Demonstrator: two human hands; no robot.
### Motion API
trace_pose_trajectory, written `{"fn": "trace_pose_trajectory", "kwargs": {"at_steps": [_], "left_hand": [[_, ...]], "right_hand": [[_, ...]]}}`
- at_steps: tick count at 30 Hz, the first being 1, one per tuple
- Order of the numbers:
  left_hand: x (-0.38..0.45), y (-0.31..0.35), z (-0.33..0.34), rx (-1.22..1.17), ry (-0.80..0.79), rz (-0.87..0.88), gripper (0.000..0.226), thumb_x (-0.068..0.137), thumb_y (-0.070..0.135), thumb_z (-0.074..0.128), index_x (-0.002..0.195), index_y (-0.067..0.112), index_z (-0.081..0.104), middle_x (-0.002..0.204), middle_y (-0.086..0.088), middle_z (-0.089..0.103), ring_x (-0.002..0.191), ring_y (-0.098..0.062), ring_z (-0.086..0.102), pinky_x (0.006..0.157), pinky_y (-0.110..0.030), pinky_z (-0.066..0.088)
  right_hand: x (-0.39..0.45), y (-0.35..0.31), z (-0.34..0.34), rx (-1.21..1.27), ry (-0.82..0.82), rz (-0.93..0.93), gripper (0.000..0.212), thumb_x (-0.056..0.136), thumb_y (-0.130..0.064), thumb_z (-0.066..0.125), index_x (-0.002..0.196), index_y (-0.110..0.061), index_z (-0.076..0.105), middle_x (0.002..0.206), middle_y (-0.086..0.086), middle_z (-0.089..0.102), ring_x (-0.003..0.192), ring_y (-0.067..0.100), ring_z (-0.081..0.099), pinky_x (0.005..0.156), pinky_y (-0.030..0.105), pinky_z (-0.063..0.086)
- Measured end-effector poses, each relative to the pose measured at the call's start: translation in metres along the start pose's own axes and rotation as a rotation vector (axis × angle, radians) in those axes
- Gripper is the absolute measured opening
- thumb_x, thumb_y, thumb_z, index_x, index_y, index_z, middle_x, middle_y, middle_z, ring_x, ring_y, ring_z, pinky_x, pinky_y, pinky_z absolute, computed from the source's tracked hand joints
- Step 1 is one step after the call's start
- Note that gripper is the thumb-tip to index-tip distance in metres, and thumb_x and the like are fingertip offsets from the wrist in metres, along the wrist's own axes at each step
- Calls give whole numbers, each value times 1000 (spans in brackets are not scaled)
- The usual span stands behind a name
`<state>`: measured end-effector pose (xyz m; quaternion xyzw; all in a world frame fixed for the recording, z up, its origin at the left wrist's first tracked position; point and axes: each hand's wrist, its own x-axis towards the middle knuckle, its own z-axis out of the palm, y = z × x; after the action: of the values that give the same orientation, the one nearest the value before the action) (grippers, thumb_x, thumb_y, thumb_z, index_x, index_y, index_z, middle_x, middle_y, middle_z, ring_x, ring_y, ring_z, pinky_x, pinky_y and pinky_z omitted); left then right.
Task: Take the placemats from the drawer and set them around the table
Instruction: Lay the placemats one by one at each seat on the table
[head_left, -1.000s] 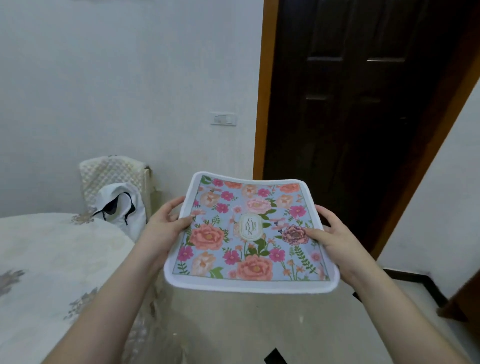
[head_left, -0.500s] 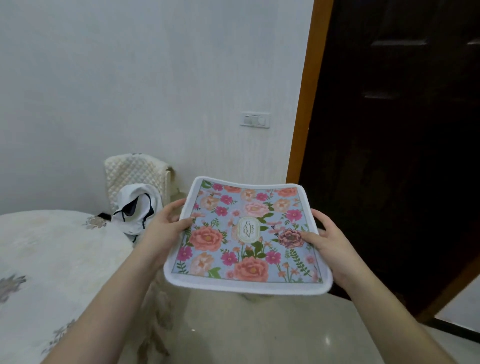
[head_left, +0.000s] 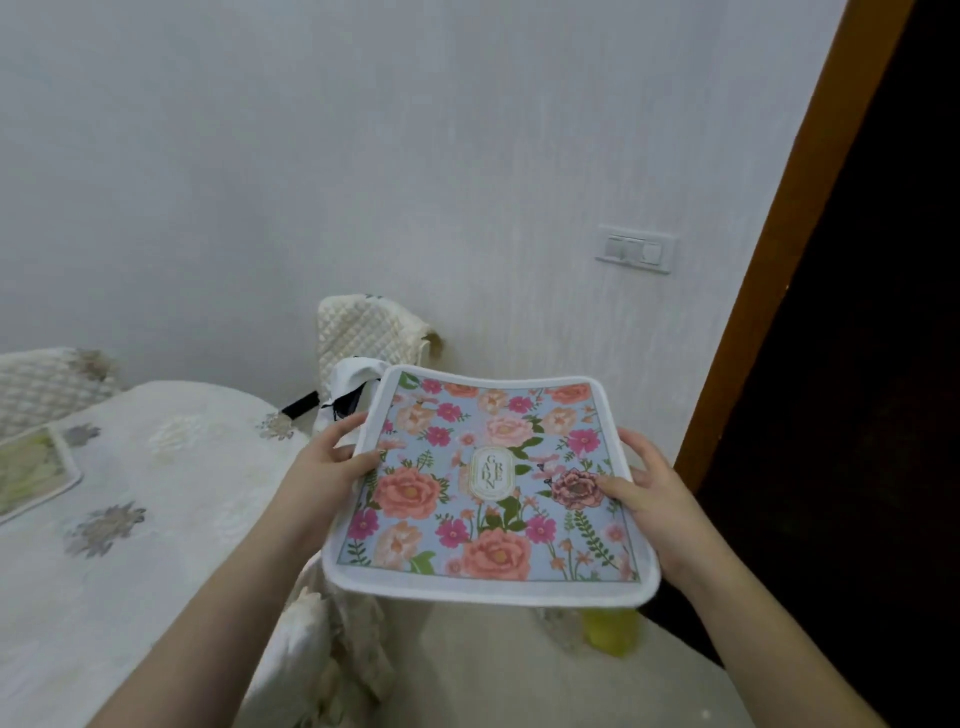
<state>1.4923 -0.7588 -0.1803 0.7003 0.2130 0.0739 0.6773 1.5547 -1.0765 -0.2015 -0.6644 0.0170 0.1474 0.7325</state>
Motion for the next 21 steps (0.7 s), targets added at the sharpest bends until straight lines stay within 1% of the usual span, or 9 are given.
{"fn": "trace_pose_trajectory", "kwargs": {"at_steps": [1, 3, 5, 8, 12, 14, 16, 18, 21], "left_hand": [[9, -1, -7, 4, 12, -1, 46, 92, 10, 66, 131, 31, 56, 99, -10, 76, 83, -34, 75, 74, -53, 59], [26, -2, -22, 18, 41, -7, 44, 92, 12, 67, 128, 35, 57, 101, -10, 76, 84, -34, 75, 78, -56, 58], [43, -5, -38, 12, 77, -8, 43, 92, 12, 66, 127, 35, 57, 101, -9, 76, 83, -34, 75, 77, -55, 59], [72, -5, -63, 11, 137, -18, 39, 92, 12, 66, 122, 36, 59, 97, -8, 76, 79, -32, 75, 72, -52, 60], [109, -3, -92, -12, 180, -35, 40, 91, 13, 68, 125, 33, 59, 97, -10, 76, 79, -33, 75, 73, -54, 60], [125, 1, -105, -14, 192, -38, 40, 92, 13, 67, 125, 33, 57, 97, -9, 76, 79, -32, 75, 71, -51, 60], [139, 3, -120, -5, 203, -36, 40, 92, 13, 66, 126, 34, 56, 96, -7, 77, 80, -32, 75, 71, -52, 60], [147, 2, -130, 13, 227, -35, 41, 93, 15, 66, 126, 36, 56, 95, -5, 77, 80, -30, 75, 73, -53, 60], [160, -1, -149, 33, 282, -39, 41, 93, 17, 66, 127, 37, 55, 93, -2, 77, 79, -28, 76, 71, -50, 61]], "right_hand": [[13, -1, 7, -4, -20, 1, 58, 90, -4, 65, 137, -28, 42, 108, 17, 71, 86, 37, 73, 71, 54, 59], [40, -1, 24, -25, -69, 4, 58, 90, -4, 65, 137, -28, 42, 109, 17, 71, 87, 38, 73, 74, 57, 58], [65, -1, 44, -50, -117, 7, 58, 90, -4, 65, 137, -29, 42, 108, 17, 71, 87, 38, 72, 74, 59, 57], [99, -3, 76, -75, -157, 12, 58, 90, -3, 65, 137, -29, 41, 103, 15, 73, 85, 38, 73, 72, 57, 58], [142, -12, 117, -116, -207, 34, 59, 90, -3, 65, 136, -29, 41, 102, 17, 73, 83, 39, 73, 70, 58, 58], [160, -15, 135, -112, -240, 45, 60, 89, -3, 65, 136, -31, 41, 104, 17, 72, 84, 39, 73, 69, 56, 58], [178, -15, 153, -108, -275, 54, 62, 88, -3, 67, 136, -32, 40, 105, 17, 72, 85, 39, 73, 68, 54, 59], [192, -14, 169, -116, -298, 59, 64, 87, -3, 68, 137, -33, 39, 105, 17, 72, 84, 39, 73, 70, 55, 58], [217, -10, 192, -122, -349, 81, 66, 86, -1, 68, 138, -29, 39, 101, 16, 74, 85, 40, 72, 72, 56, 58]]}}
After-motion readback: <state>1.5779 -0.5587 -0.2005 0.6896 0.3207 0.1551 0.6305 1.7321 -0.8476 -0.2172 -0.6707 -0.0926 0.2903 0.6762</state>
